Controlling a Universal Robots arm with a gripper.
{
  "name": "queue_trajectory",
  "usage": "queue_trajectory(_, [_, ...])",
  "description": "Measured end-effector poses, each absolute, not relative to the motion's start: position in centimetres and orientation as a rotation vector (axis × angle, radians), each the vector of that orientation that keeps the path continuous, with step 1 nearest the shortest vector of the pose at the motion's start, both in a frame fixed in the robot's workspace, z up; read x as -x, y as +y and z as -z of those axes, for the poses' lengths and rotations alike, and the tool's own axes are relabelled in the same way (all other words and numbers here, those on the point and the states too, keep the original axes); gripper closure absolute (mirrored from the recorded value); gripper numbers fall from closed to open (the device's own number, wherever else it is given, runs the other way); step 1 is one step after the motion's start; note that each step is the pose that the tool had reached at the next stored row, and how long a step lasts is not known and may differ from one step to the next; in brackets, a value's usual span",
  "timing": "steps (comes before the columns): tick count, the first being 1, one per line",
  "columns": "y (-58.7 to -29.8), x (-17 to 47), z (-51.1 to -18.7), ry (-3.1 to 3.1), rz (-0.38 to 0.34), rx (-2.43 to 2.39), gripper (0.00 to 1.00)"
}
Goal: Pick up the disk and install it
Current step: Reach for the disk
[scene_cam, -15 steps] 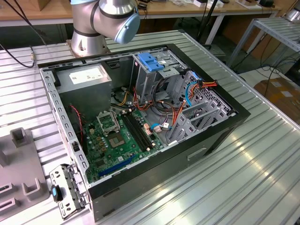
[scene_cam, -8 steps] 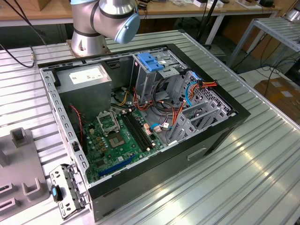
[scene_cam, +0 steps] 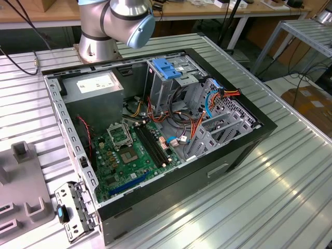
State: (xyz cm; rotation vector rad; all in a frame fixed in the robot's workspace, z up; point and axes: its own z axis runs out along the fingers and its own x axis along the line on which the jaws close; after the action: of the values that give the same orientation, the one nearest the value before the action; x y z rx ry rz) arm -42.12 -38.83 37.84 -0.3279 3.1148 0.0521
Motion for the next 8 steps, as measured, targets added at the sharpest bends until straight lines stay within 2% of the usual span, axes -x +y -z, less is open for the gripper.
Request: queue_trajectory(8, [-38.74, 42.36, -37.54, 3.098, -0.053, 0.47, 0.52])
